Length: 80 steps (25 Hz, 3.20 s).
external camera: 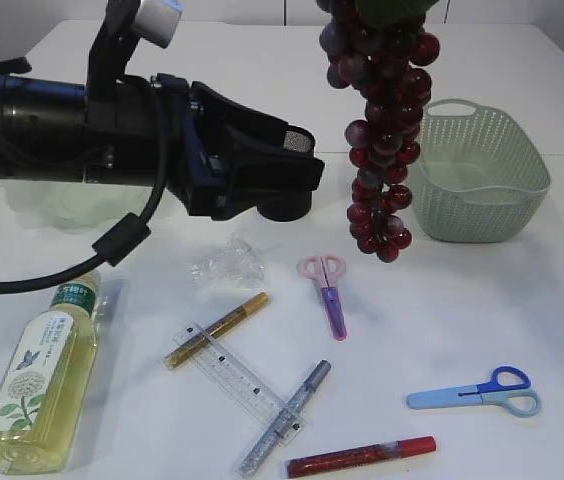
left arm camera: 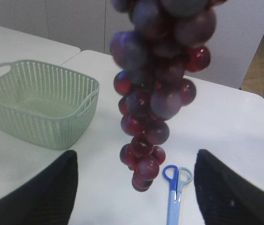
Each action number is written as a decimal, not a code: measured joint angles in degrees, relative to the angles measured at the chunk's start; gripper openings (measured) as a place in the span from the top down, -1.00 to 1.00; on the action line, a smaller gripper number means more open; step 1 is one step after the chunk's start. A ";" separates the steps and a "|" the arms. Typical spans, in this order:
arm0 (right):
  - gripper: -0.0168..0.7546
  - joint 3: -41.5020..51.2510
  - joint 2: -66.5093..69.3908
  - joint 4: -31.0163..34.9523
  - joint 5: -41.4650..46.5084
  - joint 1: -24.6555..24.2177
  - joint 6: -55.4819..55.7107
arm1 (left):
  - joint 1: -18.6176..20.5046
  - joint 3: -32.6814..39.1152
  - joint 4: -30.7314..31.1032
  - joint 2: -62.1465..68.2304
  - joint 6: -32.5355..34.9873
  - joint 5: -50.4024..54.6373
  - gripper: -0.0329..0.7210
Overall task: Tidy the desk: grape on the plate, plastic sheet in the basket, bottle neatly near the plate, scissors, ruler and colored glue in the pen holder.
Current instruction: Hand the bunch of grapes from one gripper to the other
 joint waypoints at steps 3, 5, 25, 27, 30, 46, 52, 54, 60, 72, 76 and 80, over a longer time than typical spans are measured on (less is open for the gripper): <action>0.51 0.00 0.00 0.00 0.00 0.00 0.00 | -1.88 -2.06 0.00 0.10 0.02 0.00 -0.59; 0.51 0.00 0.00 0.00 0.00 0.00 -0.19 | -3.57 -3.53 0.00 0.17 0.12 -0.81 -0.60; 0.51 0.00 0.00 2.60 0.00 0.00 -2.33 | -8.22 -16.13 -0.17 10.36 0.14 -5.39 -0.64; 0.51 0.00 0.00 2.60 0.00 0.00 -2.56 | -8.32 -16.90 -0.17 10.82 0.04 -5.12 -0.64; 0.51 0.00 0.00 2.60 0.00 0.00 -3.05 | -8.56 -17.51 -0.17 11.05 0.04 -5.12 -0.63; 0.51 0.00 -0.09 2.71 0.00 0.00 -4.65 | -8.93 -17.76 -0.17 11.19 -0.86 -4.62 0.54; 0.49 0.00 -0.09 2.61 0.00 0.00 -4.98 | -8.93 -17.76 -0.17 11.19 -0.95 -4.50 0.56; 0.45 0.00 -0.09 2.49 0.00 0.00 -5.45 | -8.93 -17.76 -0.17 11.19 -0.95 -4.50 0.56; 0.11 -0.20 -0.09 2.40 -0.10 0.00 -6.18 | -8.93 -17.76 -0.17 11.19 -0.95 -4.50 0.56; -0.42 -0.40 -0.09 -1.59 -0.10 0.00 -6.43 | -7.84 -17.76 -0.17 11.19 -1.09 -8.34 0.56; -0.52 -0.40 -0.09 -3.15 -0.10 0.00 -6.53 | -6.24 -17.98 -0.17 11.19 -1.82 -10.14 0.56; -0.53 -0.40 -0.09 -3.89 -0.10 0.00 -6.57 | -5.12 -17.98 -0.17 11.19 -1.91 -11.16 0.57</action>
